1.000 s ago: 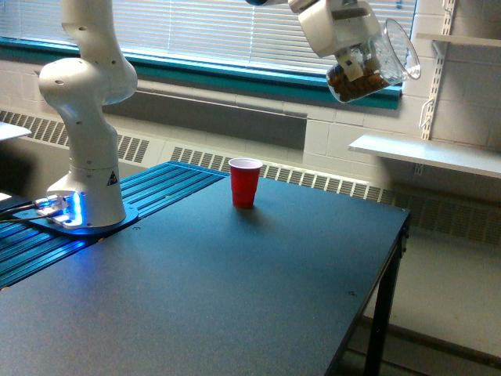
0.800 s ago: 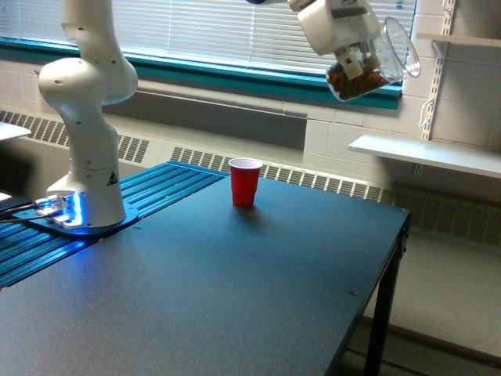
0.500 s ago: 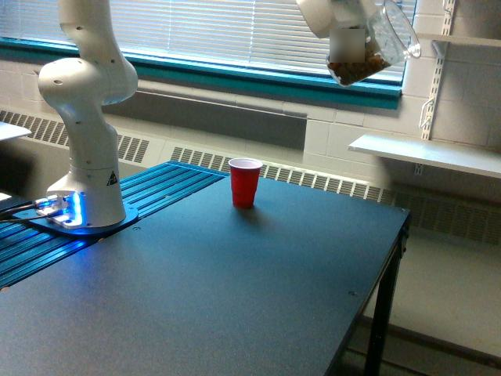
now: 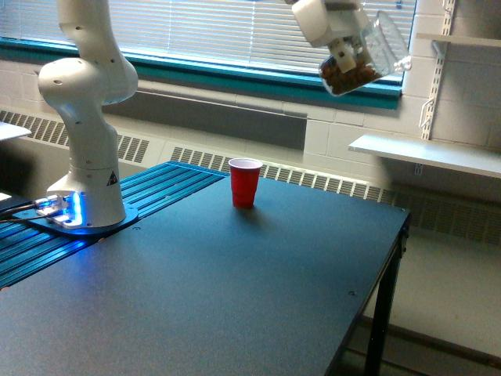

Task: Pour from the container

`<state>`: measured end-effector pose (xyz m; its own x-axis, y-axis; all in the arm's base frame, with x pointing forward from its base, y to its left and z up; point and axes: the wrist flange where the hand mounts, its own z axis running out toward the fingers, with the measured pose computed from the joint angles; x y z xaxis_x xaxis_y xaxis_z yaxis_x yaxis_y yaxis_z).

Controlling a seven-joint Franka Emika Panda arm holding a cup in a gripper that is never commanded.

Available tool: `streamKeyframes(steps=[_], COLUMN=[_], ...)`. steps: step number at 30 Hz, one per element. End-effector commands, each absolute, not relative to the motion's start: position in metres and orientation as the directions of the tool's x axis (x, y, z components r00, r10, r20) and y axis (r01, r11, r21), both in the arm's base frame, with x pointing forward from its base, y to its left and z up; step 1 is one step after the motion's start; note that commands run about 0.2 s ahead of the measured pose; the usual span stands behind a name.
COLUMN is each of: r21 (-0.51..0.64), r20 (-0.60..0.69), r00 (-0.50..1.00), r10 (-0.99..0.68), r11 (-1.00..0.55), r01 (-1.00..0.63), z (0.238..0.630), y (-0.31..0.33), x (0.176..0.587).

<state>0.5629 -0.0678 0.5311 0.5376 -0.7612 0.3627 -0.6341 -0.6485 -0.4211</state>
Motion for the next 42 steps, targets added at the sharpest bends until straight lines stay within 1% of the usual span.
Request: streamKeyframes(steps=[1, 11, 25, 42], r21=[-0.401, -0.382, -0.349, -0.274], r20=[0.396, 0.412, 0.434, 0.466], r00=[0.582, 0.624, 0.680, 0.766], r10=[-0.710, -0.664, -0.591, -0.443], r11=[-0.704, -0.748, -0.806, -0.895], r01=[-0.586, -0.543, -0.477, -0.352], z=[0.530, 0.516, 0.496, 0.476], y=[-0.053, -0.032, 0.006, 0.063], x=[0.553, 0.533, 0.493, 0.441])
